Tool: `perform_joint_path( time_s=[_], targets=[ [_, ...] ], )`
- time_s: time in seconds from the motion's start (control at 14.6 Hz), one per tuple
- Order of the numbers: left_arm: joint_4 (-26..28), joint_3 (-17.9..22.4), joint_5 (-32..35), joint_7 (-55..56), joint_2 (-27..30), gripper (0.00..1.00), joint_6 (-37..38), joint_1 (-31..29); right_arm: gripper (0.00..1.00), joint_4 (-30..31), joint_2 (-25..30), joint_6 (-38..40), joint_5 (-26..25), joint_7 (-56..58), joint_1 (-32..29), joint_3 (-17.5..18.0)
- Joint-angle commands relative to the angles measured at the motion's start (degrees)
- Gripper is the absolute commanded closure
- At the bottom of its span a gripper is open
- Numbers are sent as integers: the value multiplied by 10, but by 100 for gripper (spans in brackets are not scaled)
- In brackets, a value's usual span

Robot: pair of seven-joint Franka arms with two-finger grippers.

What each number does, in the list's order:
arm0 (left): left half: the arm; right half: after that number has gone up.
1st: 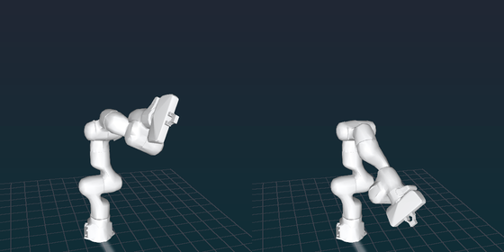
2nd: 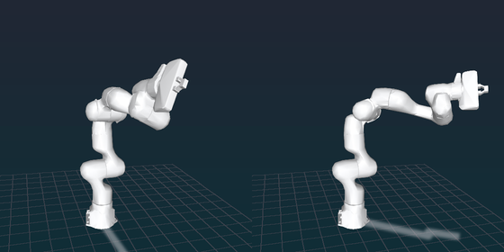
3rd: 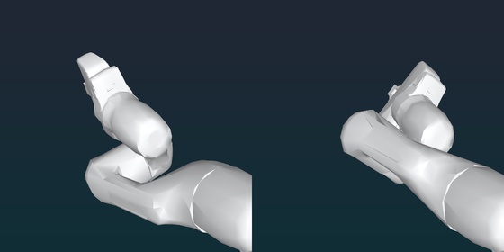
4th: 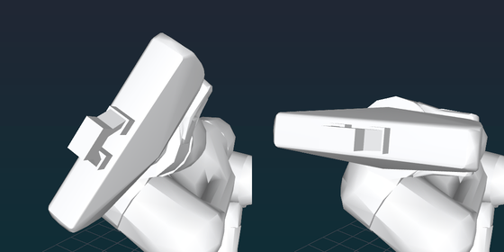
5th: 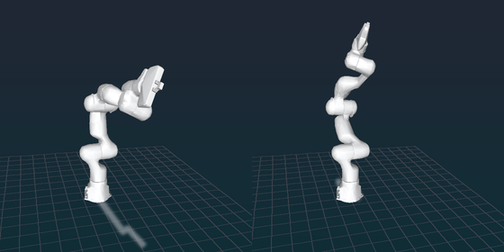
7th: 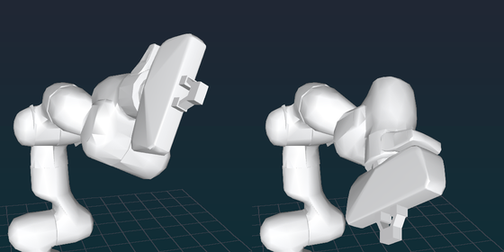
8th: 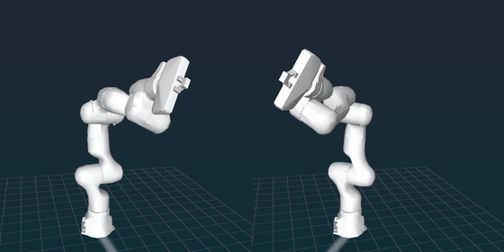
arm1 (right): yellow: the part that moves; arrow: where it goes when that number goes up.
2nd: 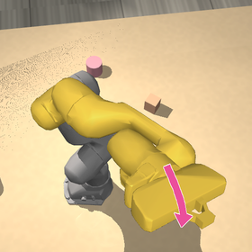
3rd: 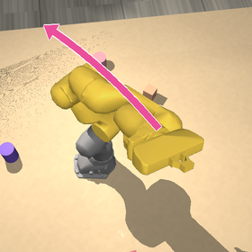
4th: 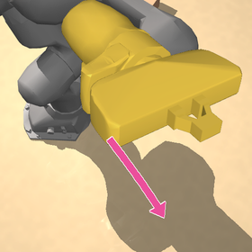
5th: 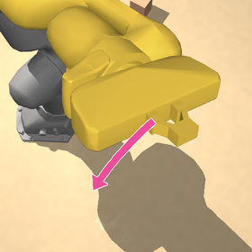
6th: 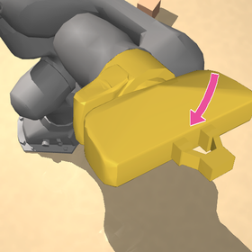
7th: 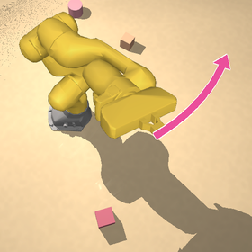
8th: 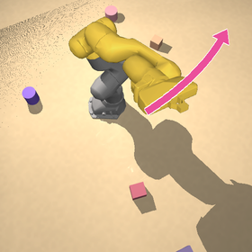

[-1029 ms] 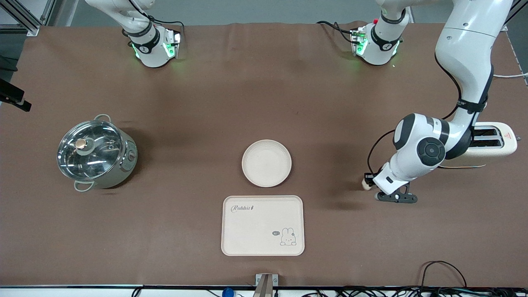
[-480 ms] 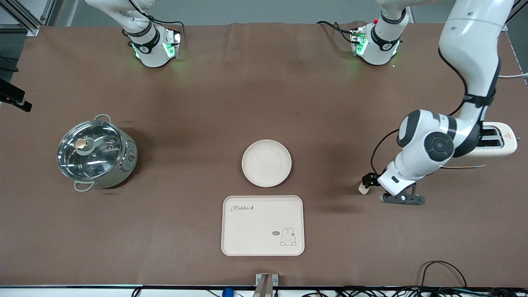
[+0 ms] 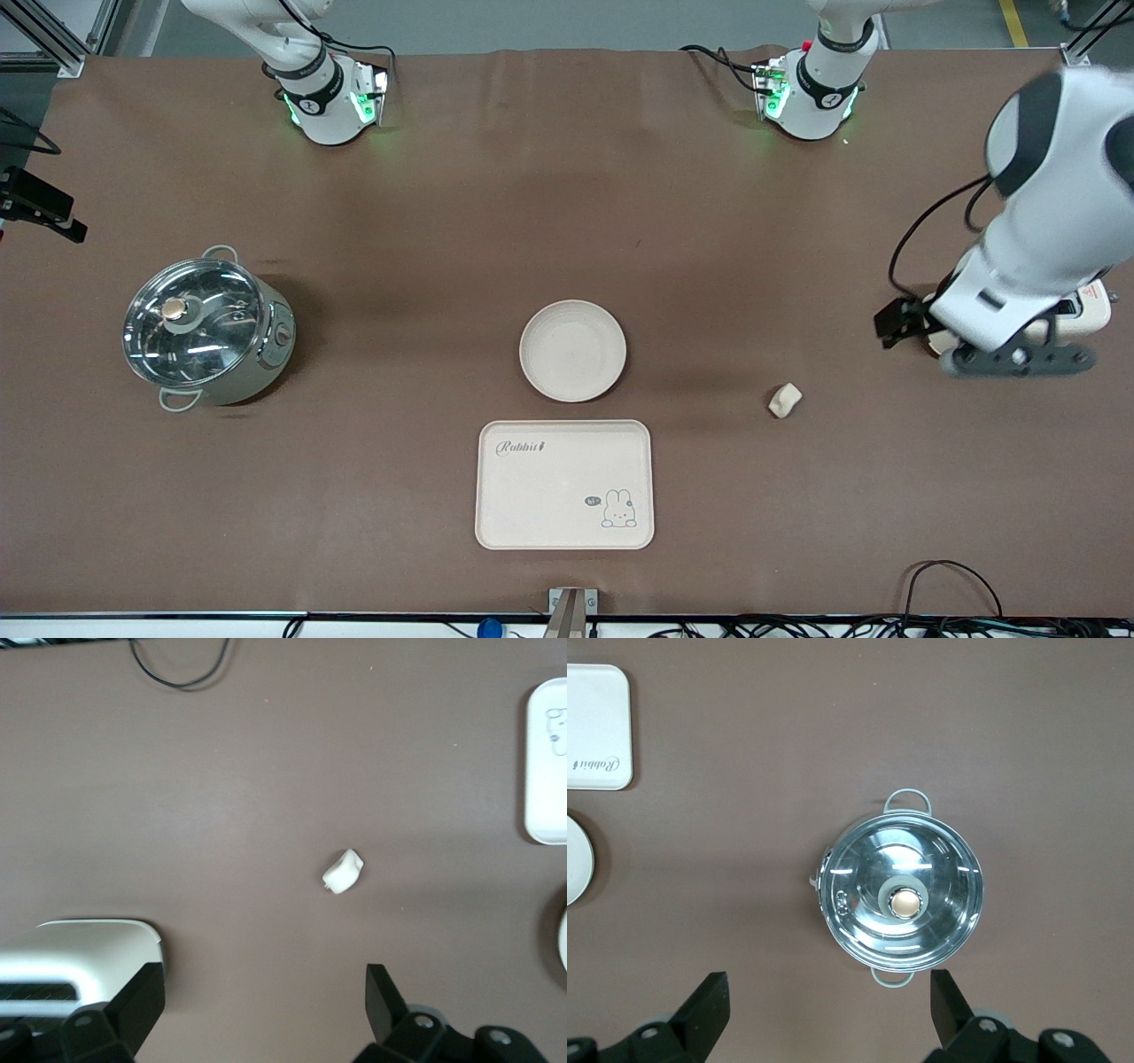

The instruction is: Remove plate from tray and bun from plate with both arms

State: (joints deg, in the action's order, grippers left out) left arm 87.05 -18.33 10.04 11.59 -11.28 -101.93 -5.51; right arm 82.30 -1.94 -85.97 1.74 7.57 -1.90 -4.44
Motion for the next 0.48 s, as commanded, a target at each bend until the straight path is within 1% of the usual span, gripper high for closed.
perform_joint_path(
  time_s=[0.0, 0.21, 0.27, 0.41],
  targets=[
    [9, 2, -20, -19, 42, 0, 39, -11, 0, 3, -3, -5, -3, -5, -15, 0],
    [15, 7, -32, -32, 64, 0, 70, -17, 0, 3, -2, -3, -3, -7, -13, 0],
    [15, 35, -35, -42, 79, 0, 71, -3, 0, 3, -3, -5, -3, -14, -14, 1],
    [15, 120, -53, -90, 100, 0, 76, 59, 0, 3, -3, -3, -3, -16, -12, 2]
  ],
)
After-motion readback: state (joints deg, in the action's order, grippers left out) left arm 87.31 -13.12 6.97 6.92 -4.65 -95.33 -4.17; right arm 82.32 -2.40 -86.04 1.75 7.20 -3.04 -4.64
